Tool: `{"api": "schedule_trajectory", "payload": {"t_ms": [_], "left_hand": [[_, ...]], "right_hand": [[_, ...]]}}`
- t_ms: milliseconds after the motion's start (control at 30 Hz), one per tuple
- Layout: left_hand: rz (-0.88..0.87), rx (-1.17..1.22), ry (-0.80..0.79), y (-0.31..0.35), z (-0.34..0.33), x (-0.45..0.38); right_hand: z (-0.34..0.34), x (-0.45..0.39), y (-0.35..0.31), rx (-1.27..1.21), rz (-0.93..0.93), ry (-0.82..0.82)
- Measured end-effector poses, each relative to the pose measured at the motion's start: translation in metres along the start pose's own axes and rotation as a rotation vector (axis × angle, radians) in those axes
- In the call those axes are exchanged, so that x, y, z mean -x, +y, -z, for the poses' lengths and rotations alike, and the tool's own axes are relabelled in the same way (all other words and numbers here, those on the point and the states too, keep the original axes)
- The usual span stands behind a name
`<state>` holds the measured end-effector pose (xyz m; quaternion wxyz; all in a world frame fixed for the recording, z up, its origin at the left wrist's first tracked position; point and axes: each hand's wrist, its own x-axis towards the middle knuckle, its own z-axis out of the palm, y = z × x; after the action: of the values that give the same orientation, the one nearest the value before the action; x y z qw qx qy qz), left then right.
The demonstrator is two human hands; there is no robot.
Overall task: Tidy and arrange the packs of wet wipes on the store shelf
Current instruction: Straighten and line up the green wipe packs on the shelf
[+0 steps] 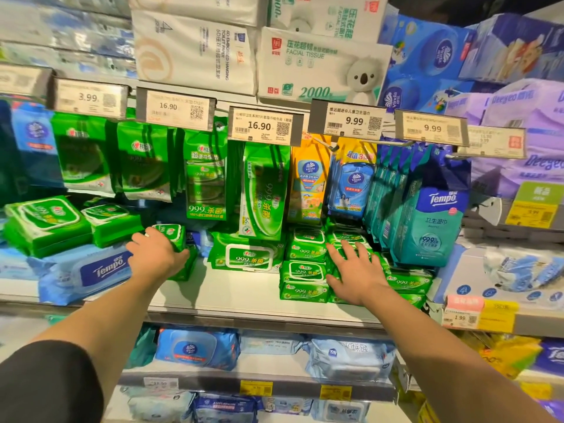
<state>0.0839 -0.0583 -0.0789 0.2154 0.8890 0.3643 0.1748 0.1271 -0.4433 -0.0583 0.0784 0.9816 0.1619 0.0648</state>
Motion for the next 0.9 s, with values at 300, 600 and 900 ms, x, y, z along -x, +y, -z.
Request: {"api": "schedule_trajectory", "payload": {"t_ms": [300, 600, 900], "left_hand": [[-0.234, 0.008, -0.166, 0.003, 0.015, 0.004], [-0.470, 0.235, -0.413, -0.001, 0.033, 0.026], [-0.648, 0.358, -0.652, 0.079, -0.010, 0.076]], "right_hand": [[0.005, -0.005, -0.009, -0.016, 0.074, 0.034], [0.002, -0.007, -0.019, -0.058, 0.080, -0.015], [0.008, 0.001, -0.005, -0.042, 0.083, 0.010]]}}
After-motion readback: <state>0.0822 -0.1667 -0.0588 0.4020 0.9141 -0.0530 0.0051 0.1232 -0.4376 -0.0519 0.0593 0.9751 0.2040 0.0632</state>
